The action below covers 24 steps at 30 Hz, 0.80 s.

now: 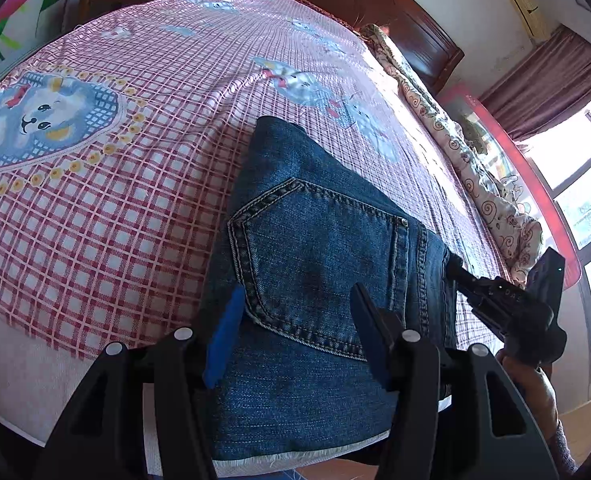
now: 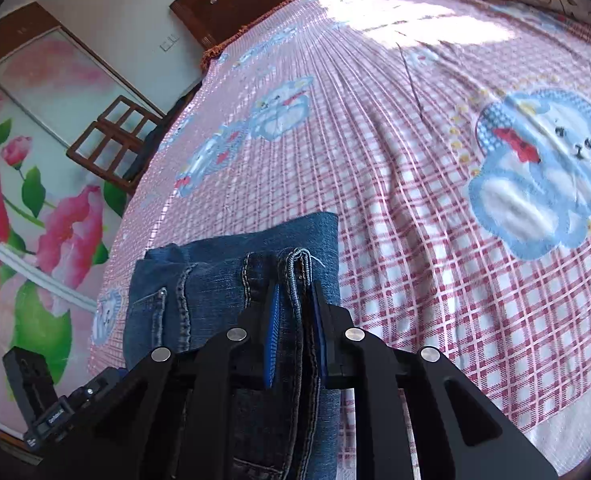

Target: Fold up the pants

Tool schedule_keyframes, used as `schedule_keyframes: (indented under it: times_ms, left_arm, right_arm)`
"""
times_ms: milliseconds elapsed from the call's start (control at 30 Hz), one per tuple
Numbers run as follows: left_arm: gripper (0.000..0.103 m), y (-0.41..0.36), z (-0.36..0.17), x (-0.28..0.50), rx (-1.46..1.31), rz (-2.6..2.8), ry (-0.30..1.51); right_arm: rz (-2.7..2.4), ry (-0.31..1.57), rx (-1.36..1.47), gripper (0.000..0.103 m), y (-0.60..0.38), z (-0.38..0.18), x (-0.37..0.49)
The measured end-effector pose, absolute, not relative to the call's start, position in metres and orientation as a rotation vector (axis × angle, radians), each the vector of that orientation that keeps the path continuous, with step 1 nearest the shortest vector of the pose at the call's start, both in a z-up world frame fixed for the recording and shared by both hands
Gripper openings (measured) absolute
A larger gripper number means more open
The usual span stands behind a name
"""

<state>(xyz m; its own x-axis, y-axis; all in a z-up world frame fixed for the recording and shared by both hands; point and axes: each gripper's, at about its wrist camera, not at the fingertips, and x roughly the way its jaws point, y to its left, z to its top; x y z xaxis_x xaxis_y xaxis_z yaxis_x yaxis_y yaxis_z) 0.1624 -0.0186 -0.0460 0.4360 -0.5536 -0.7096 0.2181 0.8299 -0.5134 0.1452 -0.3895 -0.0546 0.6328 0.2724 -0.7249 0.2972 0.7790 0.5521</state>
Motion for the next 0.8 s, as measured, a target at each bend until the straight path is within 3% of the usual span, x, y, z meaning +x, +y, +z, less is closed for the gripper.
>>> schedule_keyframes:
  times_ms: [67,100,200,267,400,600,667,700,767,800]
  left_arm:
    - [0.055,-0.02,-0.045,0.162,-0.366,-0.495,1.013]
    - [0.055,-0.021,-0.045,0.164,-0.364,-0.496,1.014]
    - [0.057,-0.02,-0.046,0.166,-0.387,-0.498,1.015]
    - [0.06,-0.02,-0.047,0.165,-0.383,-0.499,1.012]
    - [0.063,-0.027,-0.045,0.165,-0.346,-0.489,1.015]
    - [0.064,-0.027,-0.046,0.169,-0.357,-0.482,1.026]
    - [0.064,-0.027,-0.047,0.172,-0.359,-0.488,1.03]
    - [0.064,-0.026,-0.048,0.173,-0.367,-0.49,1.032]
    - [0.064,-0.023,-0.049,0.175,-0.387,-0.49,1.038]
    - [0.064,-0.023,-0.05,0.176,-0.394,-0.489,1.039]
  right_arm:
    - [-0.029,0.883,0.797,0.018,-0.399,-0.058,0.139]
    - [-0.08,0.876,0.762,0.032,-0.396,-0.048,0.135]
    - [-0.164,0.755,0.725,0.034,-0.386,-0.01,0.123]
    - [-0.108,0.724,0.724,0.034,-0.374,0.009,0.135]
    - [0.235,0.847,0.788,0.034,-0.313,0.014,0.202]
    - [0.299,1.083,0.802,0.033,-0.249,-0.041,0.275]
    - [0.246,1.125,0.787,0.012,-0.249,-0.059,0.285]
    - [0.212,1.134,0.773,0.008,-0.251,-0.059,0.286]
    - [0.203,1.126,0.767,0.009,-0.252,-0.05,0.283]
    - [0.194,1.112,0.738,0.015,-0.251,-0.042,0.277]
